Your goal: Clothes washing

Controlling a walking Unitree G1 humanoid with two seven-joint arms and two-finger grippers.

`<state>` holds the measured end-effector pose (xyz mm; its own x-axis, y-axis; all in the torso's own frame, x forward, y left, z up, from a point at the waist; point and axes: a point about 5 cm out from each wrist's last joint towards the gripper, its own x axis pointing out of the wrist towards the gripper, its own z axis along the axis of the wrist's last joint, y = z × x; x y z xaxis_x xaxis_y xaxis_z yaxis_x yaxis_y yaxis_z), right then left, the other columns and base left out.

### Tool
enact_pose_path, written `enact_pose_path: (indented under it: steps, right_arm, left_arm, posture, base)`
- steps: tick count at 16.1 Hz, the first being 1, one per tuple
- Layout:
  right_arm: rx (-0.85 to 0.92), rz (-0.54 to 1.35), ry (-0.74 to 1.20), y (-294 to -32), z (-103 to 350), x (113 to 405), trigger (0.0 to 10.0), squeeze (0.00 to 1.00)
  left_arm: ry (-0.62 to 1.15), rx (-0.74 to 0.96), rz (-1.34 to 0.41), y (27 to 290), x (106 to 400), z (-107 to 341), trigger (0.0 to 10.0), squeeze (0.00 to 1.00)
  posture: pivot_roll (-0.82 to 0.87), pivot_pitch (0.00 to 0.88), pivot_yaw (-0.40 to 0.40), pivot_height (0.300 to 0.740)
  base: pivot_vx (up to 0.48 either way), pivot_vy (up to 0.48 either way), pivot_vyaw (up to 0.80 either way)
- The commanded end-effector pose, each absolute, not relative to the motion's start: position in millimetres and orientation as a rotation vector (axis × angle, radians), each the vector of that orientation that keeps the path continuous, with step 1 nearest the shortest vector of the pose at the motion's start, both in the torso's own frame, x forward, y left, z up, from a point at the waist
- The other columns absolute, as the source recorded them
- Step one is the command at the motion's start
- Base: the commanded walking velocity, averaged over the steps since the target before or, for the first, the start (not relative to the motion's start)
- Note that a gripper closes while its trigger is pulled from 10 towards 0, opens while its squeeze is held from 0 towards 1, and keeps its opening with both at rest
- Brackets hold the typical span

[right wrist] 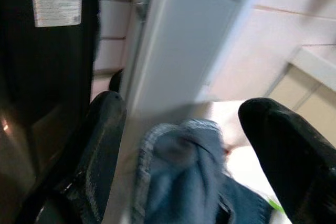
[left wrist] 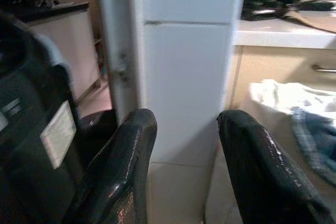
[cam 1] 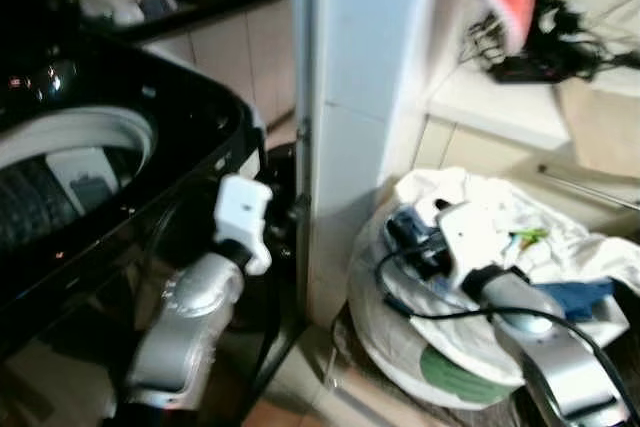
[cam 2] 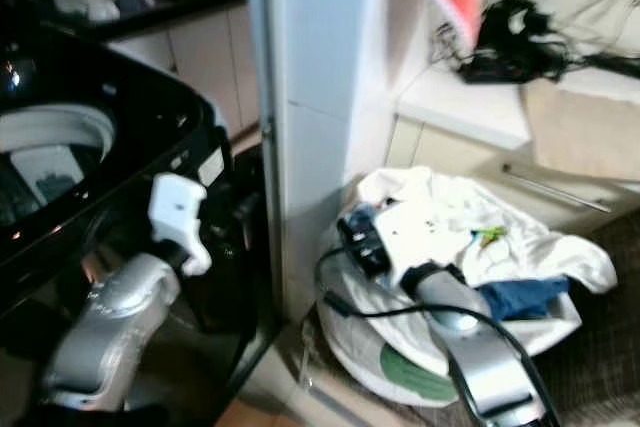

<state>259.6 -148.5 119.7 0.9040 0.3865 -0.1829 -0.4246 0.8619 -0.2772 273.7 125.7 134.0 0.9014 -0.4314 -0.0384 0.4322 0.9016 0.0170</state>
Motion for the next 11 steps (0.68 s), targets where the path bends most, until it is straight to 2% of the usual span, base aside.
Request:
enact_pose_path:
  steps: [1,2,3,7,8,10,11]
  right_arm:
    - [-0.362,0.412,0.144,-157,120,262,10.0,0.0]
    - [-0.388,0.419,0.152,-161,121,263,10.0,0.76]
    - [-0.403,0.434,0.156,-163,122,265,10.0,1.0]
    - [-0.357,0.458,0.233,-172,123,272,10.0,1.0]
    - [-0.285,0.487,0.286,-175,120,274,10.0,1.0]
    - [-0.395,0.564,0.361,-181,115,272,10.0,1.0]
    - [-0.516,0.609,0.373,-182,113,270,10.0,1.0]
  left_arm:
    - [0.004,0.011,-0.493,118,272,141,10.0,0.0]
    - [-0.003,0.007,-0.509,117,271,142,10.0,0.0]
    - [-0.009,0.006,-0.528,116,269,143,10.0,0.0]
    - [-0.001,0.014,-0.595,112,267,145,10.0,0.0]
    - [0.002,0.026,-0.619,111,267,145,10.0,0.0]
    - [0.013,0.032,-0.652,110,265,146,10.0,0.0]
    - [0.03,0.028,-0.67,111,264,145,10.0,0.0]
  posture:
    - [-0.06,0.0,-0.014,0.74]
    - [-0.06,0.0,-0.015,0.74]
    - [-0.06,0.0,-0.015,0.74]
    - [-0.06,0.0,-0.01,0.74]
    - [-0.06,0.0,-0.01,0.74]
    - [-0.05,0.0,-0.015,0.74]
    - [-0.05,0.0,-0.015,0.74]
  base:
    - [0.0,0.0,0.0]
    - [0.0,0.0,0.0]
    - [0.0,0.0,0.0]
    - [0.0,0.0,0.0]
    - [0.0,0.0,0.0]
    - [0.0,0.0,0.0]
    - [0.0,0.0,0.0]
